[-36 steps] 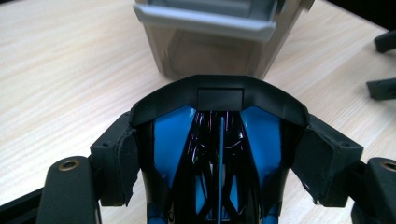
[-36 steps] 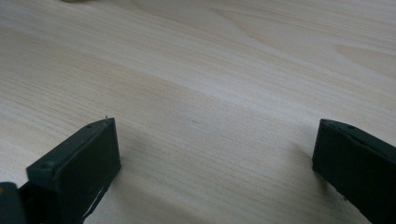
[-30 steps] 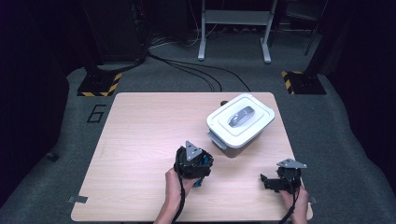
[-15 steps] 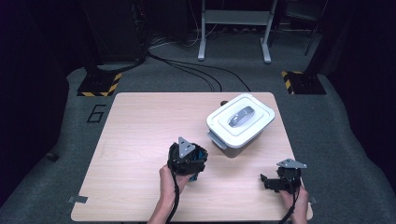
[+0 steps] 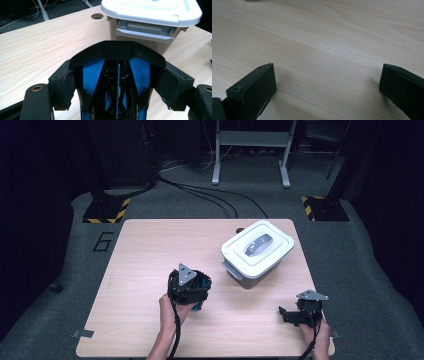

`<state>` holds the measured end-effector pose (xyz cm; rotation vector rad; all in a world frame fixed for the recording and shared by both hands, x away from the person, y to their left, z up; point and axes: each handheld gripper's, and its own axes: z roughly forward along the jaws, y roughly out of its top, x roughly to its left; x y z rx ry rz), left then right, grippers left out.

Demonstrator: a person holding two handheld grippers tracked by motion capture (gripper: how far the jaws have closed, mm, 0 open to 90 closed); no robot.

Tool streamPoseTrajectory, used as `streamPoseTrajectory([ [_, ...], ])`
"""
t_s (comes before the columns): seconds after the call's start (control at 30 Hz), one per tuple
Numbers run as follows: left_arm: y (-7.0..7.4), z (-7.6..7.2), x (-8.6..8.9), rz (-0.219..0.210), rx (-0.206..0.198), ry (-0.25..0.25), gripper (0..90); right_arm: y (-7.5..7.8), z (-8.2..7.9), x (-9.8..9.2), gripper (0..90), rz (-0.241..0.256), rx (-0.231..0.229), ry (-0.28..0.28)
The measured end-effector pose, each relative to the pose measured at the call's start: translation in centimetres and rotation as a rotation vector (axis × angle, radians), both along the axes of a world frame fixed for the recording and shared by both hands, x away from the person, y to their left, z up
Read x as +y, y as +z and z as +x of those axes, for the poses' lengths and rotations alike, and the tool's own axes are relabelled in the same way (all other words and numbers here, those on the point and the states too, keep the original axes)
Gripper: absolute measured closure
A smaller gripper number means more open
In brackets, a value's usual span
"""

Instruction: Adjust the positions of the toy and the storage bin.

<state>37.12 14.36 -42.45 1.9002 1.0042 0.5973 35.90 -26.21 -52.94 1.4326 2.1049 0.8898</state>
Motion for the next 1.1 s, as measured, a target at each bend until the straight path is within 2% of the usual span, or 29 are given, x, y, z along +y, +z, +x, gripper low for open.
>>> streamPoseTrajectory([
  [0.27, 0.3, 0.0, 2.2, 0.009, -0.008, 0.026, 25.0, 0.0, 0.0, 0.0, 0.0, 0.002, -0.001, -0.002],
  [0.57, 0.5, -0.2, 5.5, 0.031, -0.009, 0.071, 25.0, 0.0, 0.0, 0.0, 0.0, -0.001, -0.001, 0.000],
  [0.7, 0.7, -0.3, 6.6, 0.041, -0.002, 0.076, 25.0, 0.0, 0.0, 0.0, 0.0, -0.001, -0.001, -0.001],
  [0.77, 0.9, -0.5, 7.6, 0.064, 0.002, 0.079, 25.1, 0.0, 0.0, 0.0, 0.0, -0.001, -0.001, 0.000],
  [0.93, 1.2, -0.8, 9.4, 0.085, 0.011, 0.080, 25.1, 0.0, 0.0, 0.0, 0.0, -0.001, -0.001, -0.001],
  [1.1, 1.4, -1.2, 11.1, 0.080, 0.018, 0.095, 25.1, 0.0, 0.0, 0.0, 0.0, -0.001, -0.001, -0.001],
])
